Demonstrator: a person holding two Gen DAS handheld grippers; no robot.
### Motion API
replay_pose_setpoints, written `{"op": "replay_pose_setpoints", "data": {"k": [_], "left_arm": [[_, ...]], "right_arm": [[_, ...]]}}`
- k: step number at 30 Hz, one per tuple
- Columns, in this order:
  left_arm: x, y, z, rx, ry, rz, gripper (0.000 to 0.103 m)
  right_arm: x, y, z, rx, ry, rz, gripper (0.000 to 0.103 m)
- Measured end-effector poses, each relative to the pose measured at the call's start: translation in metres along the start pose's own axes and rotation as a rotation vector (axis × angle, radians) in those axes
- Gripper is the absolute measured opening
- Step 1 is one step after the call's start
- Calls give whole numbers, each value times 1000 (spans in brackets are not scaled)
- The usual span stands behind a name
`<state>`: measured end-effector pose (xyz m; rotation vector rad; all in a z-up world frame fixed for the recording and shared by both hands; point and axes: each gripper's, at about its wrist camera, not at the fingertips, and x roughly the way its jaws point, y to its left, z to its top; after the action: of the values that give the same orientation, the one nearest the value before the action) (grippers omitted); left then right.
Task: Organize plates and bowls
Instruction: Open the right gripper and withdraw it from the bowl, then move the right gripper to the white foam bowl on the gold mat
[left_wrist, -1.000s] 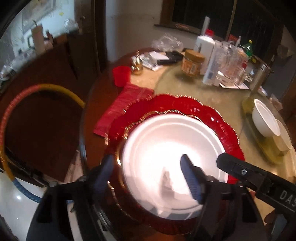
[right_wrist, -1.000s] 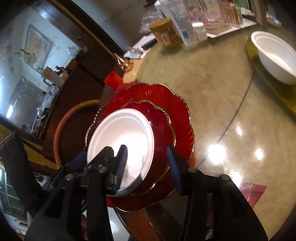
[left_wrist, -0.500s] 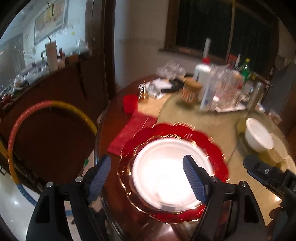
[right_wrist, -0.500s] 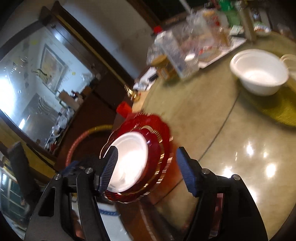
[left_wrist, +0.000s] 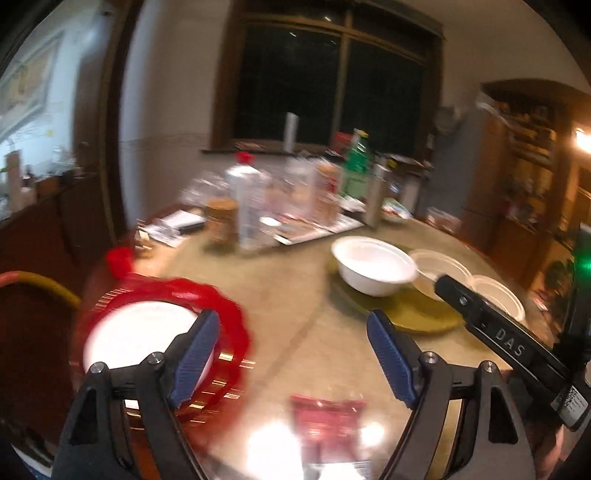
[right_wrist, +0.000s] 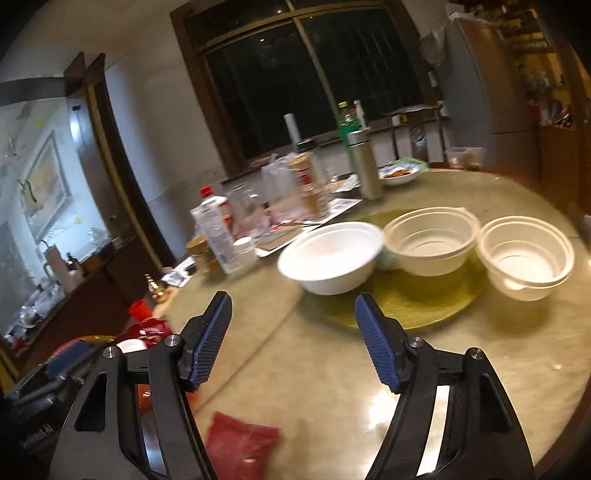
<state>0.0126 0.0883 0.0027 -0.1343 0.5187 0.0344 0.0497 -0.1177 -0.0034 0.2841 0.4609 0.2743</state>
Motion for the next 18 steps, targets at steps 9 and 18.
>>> {"op": "replay_pose_setpoints", "data": {"k": [9, 18], "left_arm": [[43, -37, -2, -1, 43, -48, 82], [72, -52, 1, 6, 138, -47, 82]], "right_arm": [[-17, -50, 4, 179, -120, -88, 70], [-12, -90, 0, 399, -65, -98, 70]]}}
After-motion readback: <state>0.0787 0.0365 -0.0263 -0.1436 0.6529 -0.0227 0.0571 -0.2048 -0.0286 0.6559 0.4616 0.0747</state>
